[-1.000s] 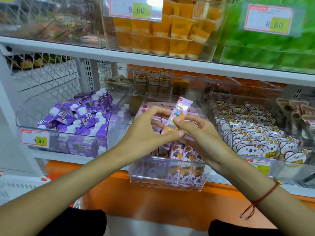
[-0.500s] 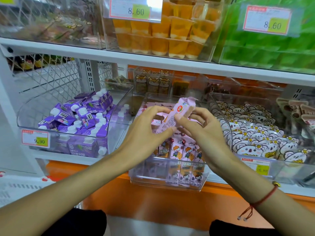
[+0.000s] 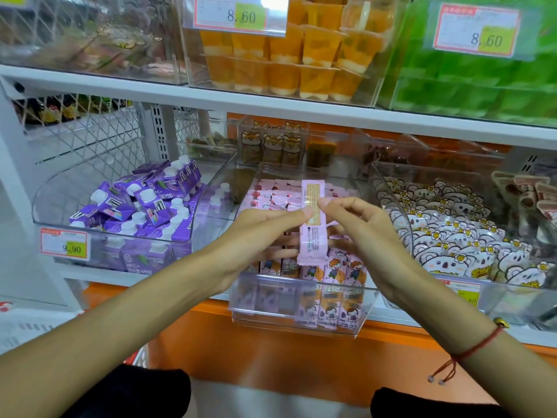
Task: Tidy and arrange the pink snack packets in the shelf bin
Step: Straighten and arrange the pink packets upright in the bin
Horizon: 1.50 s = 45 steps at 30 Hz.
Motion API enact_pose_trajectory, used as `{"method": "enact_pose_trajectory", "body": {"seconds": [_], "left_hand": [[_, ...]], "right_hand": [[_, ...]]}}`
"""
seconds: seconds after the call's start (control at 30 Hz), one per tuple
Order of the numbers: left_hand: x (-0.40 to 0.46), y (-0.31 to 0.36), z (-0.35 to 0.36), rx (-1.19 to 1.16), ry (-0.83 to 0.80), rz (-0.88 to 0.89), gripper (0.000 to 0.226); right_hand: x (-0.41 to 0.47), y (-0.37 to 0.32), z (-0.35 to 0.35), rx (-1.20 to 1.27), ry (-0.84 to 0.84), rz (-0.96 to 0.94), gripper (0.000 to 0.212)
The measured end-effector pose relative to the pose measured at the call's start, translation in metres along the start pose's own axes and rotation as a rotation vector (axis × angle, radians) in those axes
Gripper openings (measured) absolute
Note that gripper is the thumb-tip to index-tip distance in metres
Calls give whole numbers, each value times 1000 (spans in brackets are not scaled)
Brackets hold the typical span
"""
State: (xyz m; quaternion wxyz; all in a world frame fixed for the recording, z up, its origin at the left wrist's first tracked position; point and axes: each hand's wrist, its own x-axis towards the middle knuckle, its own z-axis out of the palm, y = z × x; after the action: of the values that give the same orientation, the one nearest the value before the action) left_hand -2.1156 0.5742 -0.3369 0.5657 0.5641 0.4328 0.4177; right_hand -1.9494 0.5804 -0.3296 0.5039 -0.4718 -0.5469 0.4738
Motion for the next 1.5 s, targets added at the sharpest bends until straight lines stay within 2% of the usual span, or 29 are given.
{"method": "enact_pose_trajectory", "body": {"seconds": [0.17, 0.33, 0.53, 0.6, 0.73, 0.83, 0.93, 1.07, 1.17, 1.23, 1.37, 1.43, 1.5], "left_hand": [[1, -3, -3, 14, -3, 91, 17], [3, -2, -10, 32, 20, 310, 40], [2, -1, -9, 79, 49, 424, 43], [2, -2, -7, 99, 87, 439, 39], [3, -1, -3, 263, 230, 561, 34], [2, -3, -1, 428, 259, 656, 35], [2, -3, -3, 418, 170, 610, 33], [4, -2, -9, 362, 80, 426, 44], [4, -1, -9, 375, 62, 466, 30], [5, -3, -9, 396, 94, 491, 25], [6, -8, -11, 406, 145, 441, 25], [6, -6, -16, 557, 156, 479, 31], [4, -2, -24, 830, 181, 537, 42]], "right_hand": [[1, -1, -2, 24, -44, -28, 31], [1, -4, -8, -114, -163, -221, 40], [-2, -3, -7, -110, -165, -297, 40], [-5, -5, -5, -137, -142, -310, 42], [-11, -11, 5, -310, 47, -294, 56], [-12, -14, 9, -306, 77, -277, 41], [-11, -15, 5, -230, 66, -282, 29], [-8, -16, -2, -72, 2, -236, 20], [-6, -15, -2, 15, -2, -203, 28], [-7, -12, -1, -56, -11, -229, 31], [-11, -10, 1, -401, -31, -408, 29], [-11, -11, 1, -459, -30, -458, 32], [-8, -13, -3, -459, -8, -477, 34]]}}
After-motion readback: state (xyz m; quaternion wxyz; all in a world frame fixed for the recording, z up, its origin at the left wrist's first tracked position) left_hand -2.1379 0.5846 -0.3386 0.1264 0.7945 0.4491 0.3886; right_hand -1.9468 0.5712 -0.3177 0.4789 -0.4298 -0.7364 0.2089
